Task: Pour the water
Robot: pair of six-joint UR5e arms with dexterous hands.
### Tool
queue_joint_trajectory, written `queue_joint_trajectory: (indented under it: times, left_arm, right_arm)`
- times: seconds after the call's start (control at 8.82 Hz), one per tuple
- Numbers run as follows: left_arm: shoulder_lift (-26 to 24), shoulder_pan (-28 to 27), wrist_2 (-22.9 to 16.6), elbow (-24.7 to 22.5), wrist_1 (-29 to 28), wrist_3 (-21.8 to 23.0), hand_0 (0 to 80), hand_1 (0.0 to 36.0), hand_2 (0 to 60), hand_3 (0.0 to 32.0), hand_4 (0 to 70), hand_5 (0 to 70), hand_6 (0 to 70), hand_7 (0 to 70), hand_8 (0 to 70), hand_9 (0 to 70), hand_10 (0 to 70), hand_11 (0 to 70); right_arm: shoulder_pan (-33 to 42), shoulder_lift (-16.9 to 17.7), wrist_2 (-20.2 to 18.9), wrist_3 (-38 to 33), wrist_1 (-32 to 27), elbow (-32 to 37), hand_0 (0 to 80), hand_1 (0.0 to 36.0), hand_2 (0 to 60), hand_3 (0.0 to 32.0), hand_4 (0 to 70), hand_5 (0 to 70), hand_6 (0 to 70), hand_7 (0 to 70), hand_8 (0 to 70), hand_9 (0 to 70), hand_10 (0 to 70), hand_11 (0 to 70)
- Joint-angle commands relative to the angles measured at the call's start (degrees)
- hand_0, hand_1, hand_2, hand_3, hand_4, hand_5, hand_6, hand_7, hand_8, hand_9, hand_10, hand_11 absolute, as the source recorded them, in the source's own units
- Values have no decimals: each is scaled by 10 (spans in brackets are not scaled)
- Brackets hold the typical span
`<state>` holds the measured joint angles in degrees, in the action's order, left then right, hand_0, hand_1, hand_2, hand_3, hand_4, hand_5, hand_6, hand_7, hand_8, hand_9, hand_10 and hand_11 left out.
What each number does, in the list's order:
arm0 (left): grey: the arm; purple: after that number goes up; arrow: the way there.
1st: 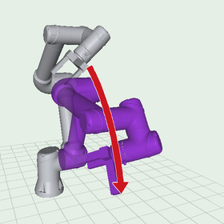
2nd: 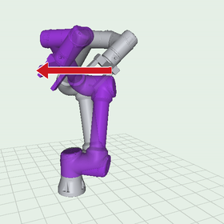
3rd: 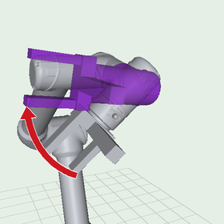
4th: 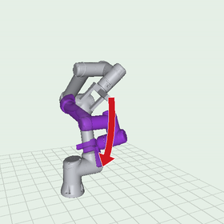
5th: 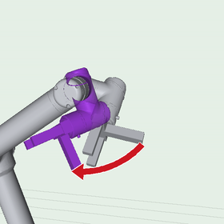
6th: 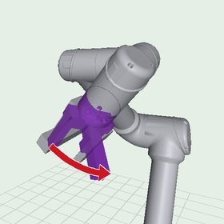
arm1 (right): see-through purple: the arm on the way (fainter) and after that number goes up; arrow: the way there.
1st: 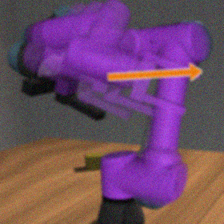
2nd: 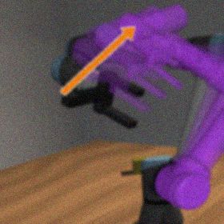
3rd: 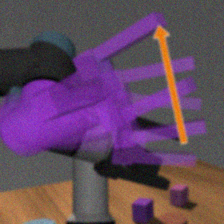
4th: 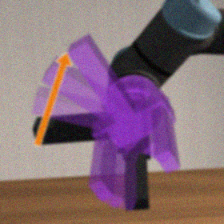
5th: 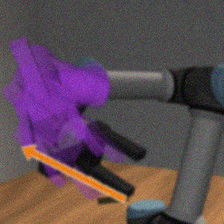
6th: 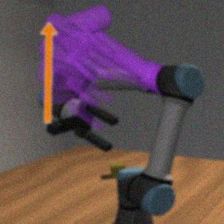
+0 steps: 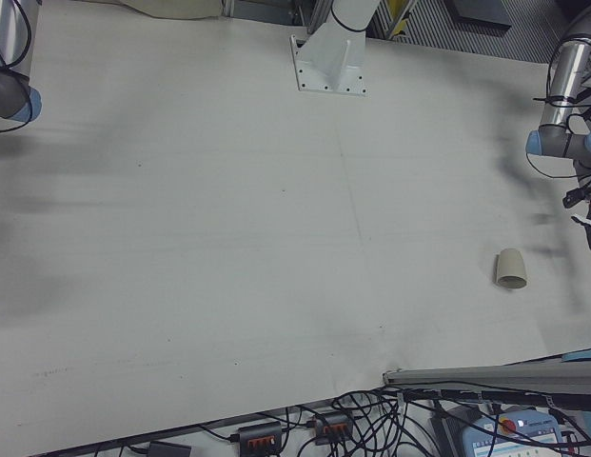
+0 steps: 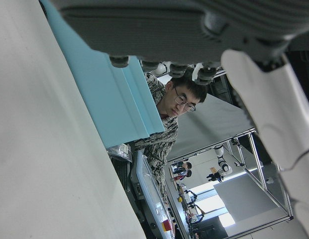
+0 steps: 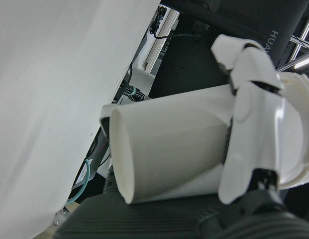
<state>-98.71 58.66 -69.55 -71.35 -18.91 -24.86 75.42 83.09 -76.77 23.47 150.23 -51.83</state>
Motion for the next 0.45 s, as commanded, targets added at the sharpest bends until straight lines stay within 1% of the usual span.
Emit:
queue_joint_trajectory:
  times: [0.0,0.11,0.23,0.34]
  left_arm:
    - [0,2,-2,-7,7,1,475,15,0,82,112,0,9,36,0,0,0,3]
    - [0,2,-2,-16,14,2,473,16,0,86,111,0,9,37,0,0,0,2]
    - [1,2,-3,-22,19,2,474,17,0,92,110,0,8,37,0,0,0,2]
    - [1,2,-6,-25,21,2,473,17,0,94,109,0,8,37,0,0,0,3]
  right_arm:
    - [1,-3,3,15,-1,27,528,147,0,0,33,191,77,109,76,128,175,274]
    - [0,-4,3,20,-1,27,515,141,0,0,29,29,23,9,5,20,88,147]
    - [3,-15,2,18,-1,27,498,128,0,0,21,0,0,0,0,0,38,73]
    - [3,-26,1,16,0,27,488,121,0,0,20,0,0,0,0,0,17,43]
